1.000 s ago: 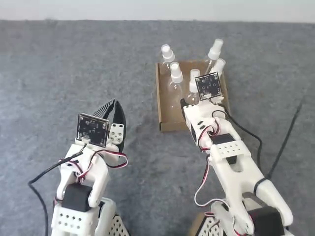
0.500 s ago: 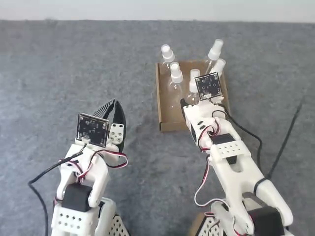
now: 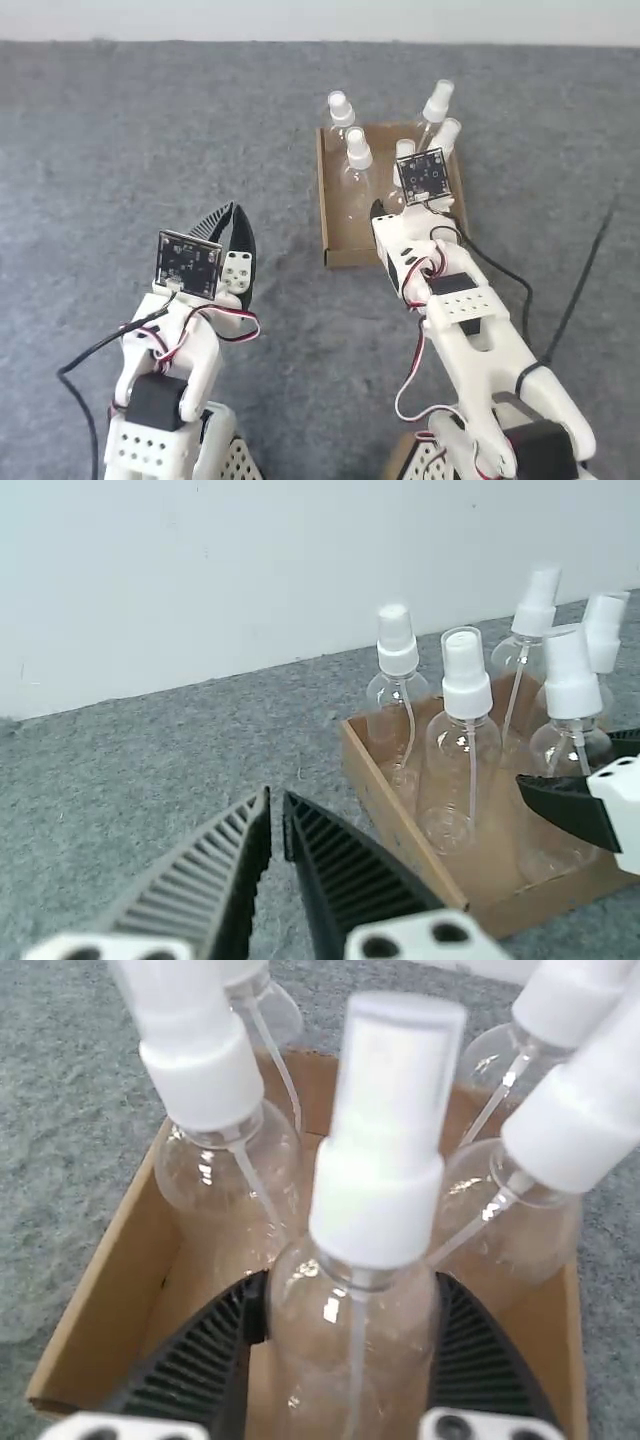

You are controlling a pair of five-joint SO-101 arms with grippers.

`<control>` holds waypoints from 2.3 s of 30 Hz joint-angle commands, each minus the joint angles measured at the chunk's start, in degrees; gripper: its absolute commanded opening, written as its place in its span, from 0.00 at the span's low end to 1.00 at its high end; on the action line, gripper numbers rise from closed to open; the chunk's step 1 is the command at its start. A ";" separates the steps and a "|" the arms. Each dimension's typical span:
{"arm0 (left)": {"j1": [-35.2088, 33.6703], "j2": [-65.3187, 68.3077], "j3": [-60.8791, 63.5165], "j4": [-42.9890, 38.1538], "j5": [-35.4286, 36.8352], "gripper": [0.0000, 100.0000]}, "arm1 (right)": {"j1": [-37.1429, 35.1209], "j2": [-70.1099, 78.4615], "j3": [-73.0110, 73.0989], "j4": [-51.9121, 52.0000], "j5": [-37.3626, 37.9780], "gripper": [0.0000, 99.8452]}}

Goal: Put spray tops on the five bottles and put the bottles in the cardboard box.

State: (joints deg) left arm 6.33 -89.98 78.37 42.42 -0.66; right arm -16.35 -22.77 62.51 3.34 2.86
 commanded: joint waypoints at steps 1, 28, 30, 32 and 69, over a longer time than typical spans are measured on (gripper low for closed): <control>-0.26 0.79 -0.40 -1.32 0.53 0.01 | 0.57 -0.48 0.00 -0.66 0.09 0.17; -0.26 0.70 -0.40 -1.32 0.35 0.01 | 0.57 -7.69 4.66 -0.75 0.09 0.17; -0.26 0.70 -0.40 -1.32 0.44 0.01 | 0.57 -7.69 4.75 -0.75 0.09 0.17; -0.26 0.70 -0.40 -1.32 0.44 0.01 | 0.57 -7.69 4.84 -0.75 0.09 0.17; -0.44 0.79 -0.40 -1.32 0.26 0.01 | 1.01 -22.29 -4.13 15.96 0.09 0.28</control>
State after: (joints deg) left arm 6.07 -89.89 78.37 42.42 -0.66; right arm -16.18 -37.45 64.88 12.66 2.86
